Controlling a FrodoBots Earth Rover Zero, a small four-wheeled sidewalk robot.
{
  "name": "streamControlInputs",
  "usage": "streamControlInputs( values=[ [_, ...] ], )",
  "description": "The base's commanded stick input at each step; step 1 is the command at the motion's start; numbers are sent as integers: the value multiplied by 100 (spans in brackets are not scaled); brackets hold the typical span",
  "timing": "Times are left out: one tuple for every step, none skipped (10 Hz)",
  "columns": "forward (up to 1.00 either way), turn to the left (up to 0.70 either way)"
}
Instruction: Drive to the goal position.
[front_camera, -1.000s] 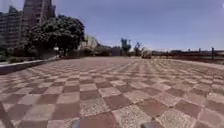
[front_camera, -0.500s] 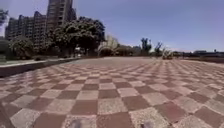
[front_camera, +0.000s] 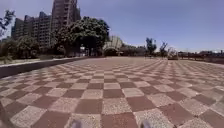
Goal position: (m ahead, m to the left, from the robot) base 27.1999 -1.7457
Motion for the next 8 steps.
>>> streamControlInputs(
  values=[
    [70,0],
    [70,0],
    [70,0],
    [70,0],
    [70,0],
    [70,0],
    [70,0],
    [70,0]
  ],
)
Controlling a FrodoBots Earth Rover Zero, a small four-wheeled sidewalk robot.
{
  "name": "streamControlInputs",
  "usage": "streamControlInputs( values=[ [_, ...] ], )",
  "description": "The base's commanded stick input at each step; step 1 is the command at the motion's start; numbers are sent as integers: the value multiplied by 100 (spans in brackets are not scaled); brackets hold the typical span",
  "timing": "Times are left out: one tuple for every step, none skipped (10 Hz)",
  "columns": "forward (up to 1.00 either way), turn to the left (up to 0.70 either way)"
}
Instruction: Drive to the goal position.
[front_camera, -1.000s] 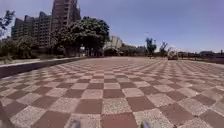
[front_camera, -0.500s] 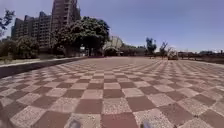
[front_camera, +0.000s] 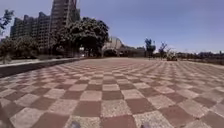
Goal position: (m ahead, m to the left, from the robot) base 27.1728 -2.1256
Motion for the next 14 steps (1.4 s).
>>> streamControlInputs(
  values=[
    [70,0],
    [70,0],
    [70,0],
    [70,0],
    [70,0],
    [70,0],
    [70,0],
    [70,0],
    [70,0],
    [70,0],
    [70,0],
    [70,0],
    [70,0],
    [70,0]
  ],
)
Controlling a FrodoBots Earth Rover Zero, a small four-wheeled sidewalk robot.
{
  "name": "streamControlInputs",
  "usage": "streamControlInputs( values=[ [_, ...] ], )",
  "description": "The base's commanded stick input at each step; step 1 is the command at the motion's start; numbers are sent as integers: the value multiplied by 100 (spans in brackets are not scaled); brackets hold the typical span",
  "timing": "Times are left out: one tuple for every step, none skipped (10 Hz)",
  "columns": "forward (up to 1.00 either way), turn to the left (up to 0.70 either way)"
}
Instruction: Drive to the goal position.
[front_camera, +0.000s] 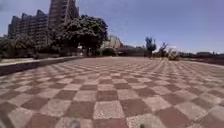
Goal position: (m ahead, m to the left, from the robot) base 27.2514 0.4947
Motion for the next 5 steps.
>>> streamControlInputs(
  values=[
    [70,0],
    [70,0],
    [70,0],
    [70,0],
    [70,0]
  ],
)
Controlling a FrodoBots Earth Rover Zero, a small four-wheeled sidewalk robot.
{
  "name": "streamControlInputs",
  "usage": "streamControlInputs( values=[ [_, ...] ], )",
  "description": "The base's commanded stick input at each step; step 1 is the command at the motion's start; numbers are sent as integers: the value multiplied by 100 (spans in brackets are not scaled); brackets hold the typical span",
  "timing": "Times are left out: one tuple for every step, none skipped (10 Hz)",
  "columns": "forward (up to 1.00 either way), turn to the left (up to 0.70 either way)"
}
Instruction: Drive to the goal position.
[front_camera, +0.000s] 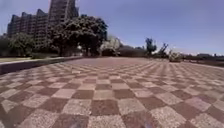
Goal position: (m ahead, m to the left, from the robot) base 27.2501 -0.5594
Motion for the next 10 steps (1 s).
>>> streamControlInputs(
  values=[
    [70,0],
    [70,0],
    [70,0],
    [70,0],
    [70,0],
    [70,0],
    [70,0],
    [70,0],
    [70,0],
    [70,0]
  ],
)
